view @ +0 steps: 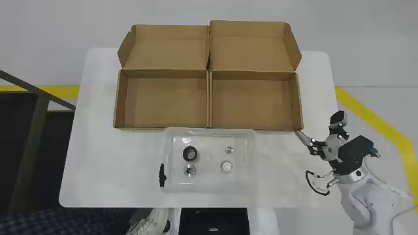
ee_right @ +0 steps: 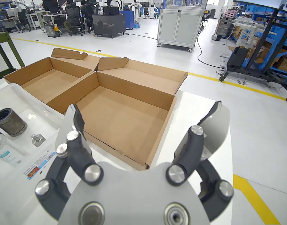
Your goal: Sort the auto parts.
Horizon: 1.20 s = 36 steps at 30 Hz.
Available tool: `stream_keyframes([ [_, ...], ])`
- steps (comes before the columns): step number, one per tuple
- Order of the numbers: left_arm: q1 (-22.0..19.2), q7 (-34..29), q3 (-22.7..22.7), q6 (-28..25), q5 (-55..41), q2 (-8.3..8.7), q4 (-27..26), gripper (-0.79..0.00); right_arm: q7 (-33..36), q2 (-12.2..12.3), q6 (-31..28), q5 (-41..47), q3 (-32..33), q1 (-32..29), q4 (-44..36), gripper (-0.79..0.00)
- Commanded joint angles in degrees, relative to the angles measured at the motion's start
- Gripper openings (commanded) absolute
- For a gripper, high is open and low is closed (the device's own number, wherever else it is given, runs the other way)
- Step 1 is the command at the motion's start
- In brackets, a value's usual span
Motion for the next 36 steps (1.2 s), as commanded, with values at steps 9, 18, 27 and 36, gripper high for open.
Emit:
stream_keyframes([
  [9,0.0,0.0,0.0,0.0,0.0,0.00,0.0,-0.001,0.0,0.0,0.0,0.0,0.0,0.0,0.0,-0.001],
  [18,0.0,0.0,0.0,0.0,0.0,0.00,0.0,-0.001,0.0,0.0,0.0,0.0,0.0,0.0,0.0,-0.001],
  [27,0.0,0.0,0.0,0.0,0.0,0.00,0.0,0.000,3.3,0.3,-2.5,-3.4,-1.8,0.4,-2.3,0.000],
  [36,0.0,0.0,0.0,0.0,0.0,0.00,0.0,0.000,8.6,1.2,-12.3,-7.3,-3.8,1.0,-8.2,0.000],
])
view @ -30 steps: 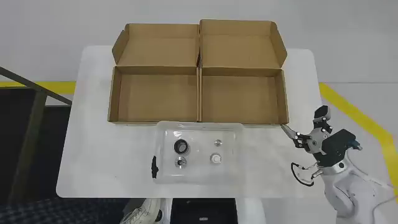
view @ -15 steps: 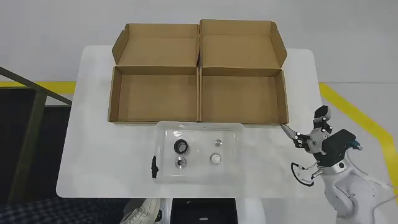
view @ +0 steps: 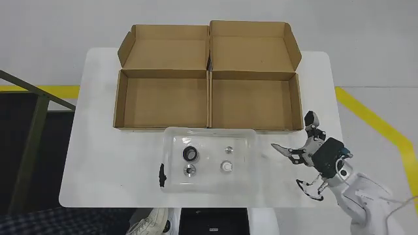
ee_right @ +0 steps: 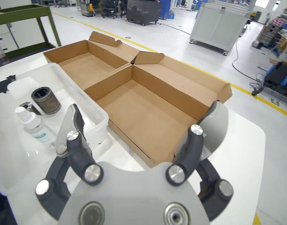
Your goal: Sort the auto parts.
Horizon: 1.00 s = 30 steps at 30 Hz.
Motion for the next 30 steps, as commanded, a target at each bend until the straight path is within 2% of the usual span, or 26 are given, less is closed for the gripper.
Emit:
stream_keyframes([
  [1,0.0,0.0,0.0,0.0,0.0,0.00,0.0,0.000,1.9,0.2,-2.2,-1.1,-0.5,0.2,-1.8,0.000],
  [7,0.0,0.0,0.0,0.0,0.0,0.00,0.0,0.000,7.9,0.9,-8.0,-4.2,-3.5,1.5,-6.0,0.000],
  [16,0.0,0.0,0.0,0.0,0.0,0.00,0.0,0.000,18.6,1.7,-16.0,-4.6,-9.3,5.4,-6.4,0.000],
  [30,0.0,0.0,0.0,0.0,0.0,0.00,0.0,0.000,32.9,2.7,-16.5,1.0,-18.9,11.4,-5.0,0.000],
])
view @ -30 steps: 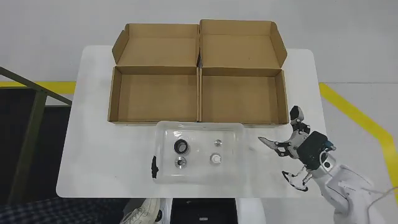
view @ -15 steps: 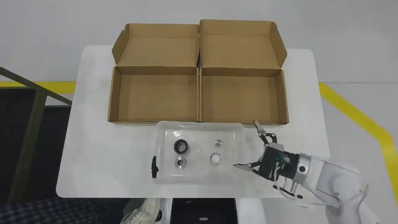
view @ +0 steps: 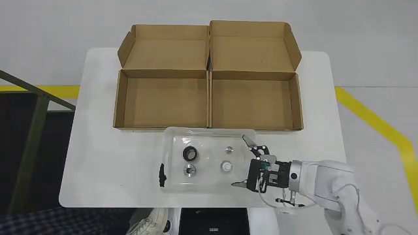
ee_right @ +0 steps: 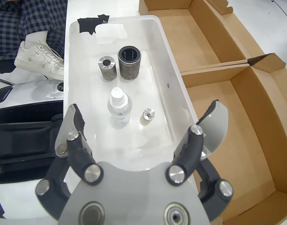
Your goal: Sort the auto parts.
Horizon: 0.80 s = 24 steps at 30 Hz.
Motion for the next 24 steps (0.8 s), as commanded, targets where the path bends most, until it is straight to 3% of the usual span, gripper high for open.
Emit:
stream_keyframes([
  [1,0.0,0.0,0.0,0.0,0.0,0.00,0.0,0.000,1.7,0.1,0.0,0.6,-1.2,1.0,0.4,0.000],
  [12,0.0,0.0,0.0,0.0,0.0,0.00,0.0,0.000,9.8,0.4,1.2,2.6,-6.8,5.6,2.7,0.000],
  [13,0.0,0.0,0.0,0.0,0.0,0.00,0.0,0.000,10.5,0.4,1.4,2.7,-7.1,5.9,2.8,-0.074],
  [18,0.0,0.0,0.0,0.0,0.0,0.00,0.0,0.000,12.7,0.6,2.3,3.3,-8.5,6.9,3.3,-0.111],
  [21,0.0,0.0,0.0,0.0,0.0,0.00,0.0,0.000,13.7,0.8,2.8,3.5,-9.1,7.4,3.6,-0.086],
  [24,0.0,0.0,0.0,0.0,0.0,0.00,0.0,0.000,14.3,0.9,3.2,3.6,-9.7,7.6,3.8,-0.129],
])
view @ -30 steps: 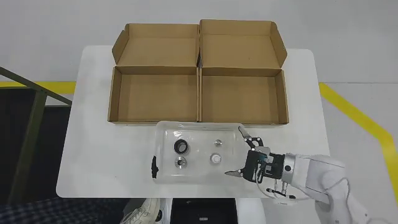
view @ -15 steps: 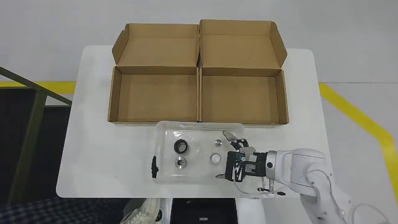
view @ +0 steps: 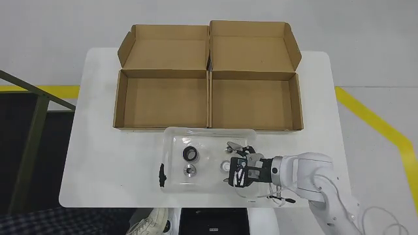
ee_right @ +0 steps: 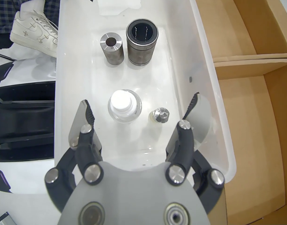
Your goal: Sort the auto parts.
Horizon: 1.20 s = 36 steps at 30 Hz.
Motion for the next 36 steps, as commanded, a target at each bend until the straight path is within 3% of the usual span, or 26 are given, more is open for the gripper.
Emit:
stream_keyframes([
  [1,0.0,0.0,0.0,0.0,0.0,0.00,0.0,0.000,0.3,0.1,0.2,0.0,-0.3,0.1,0.1,-0.157],
  [5,0.0,0.0,0.0,0.0,0.0,0.00,0.0,0.000,0.8,0.3,0.3,-0.1,-1.2,0.4,0.6,-0.329],
  [7,0.0,0.0,0.0,0.0,0.0,0.00,0.0,0.000,0.9,0.4,0.4,-0.1,-1.7,0.5,0.8,-0.366],
  [19,0.0,0.0,0.0,0.0,0.0,0.00,0.0,0.000,1.2,1.0,0.3,-0.5,-3.6,1.6,2.2,-0.419],
  [22,0.0,0.0,0.0,0.0,0.0,0.00,0.0,0.000,1.1,1.1,0.3,-0.4,-4.0,2.1,2.5,-0.471],
  [27,0.0,0.0,0.0,0.0,0.0,0.00,0.0,0.000,0.8,1.4,0.5,-0.3,-4.4,2.5,2.8,-0.619],
  [30,0.0,0.0,0.0,0.0,0.0,0.00,0.0,0.000,0.5,1.5,0.5,-0.2,-4.5,2.7,2.7,-0.785],
  [36,0.0,0.0,0.0,0.0,0.0,0.00,0.0,0.000,-0.6,2.0,0.0,0.4,-4.0,2.4,1.4,-0.785],
])
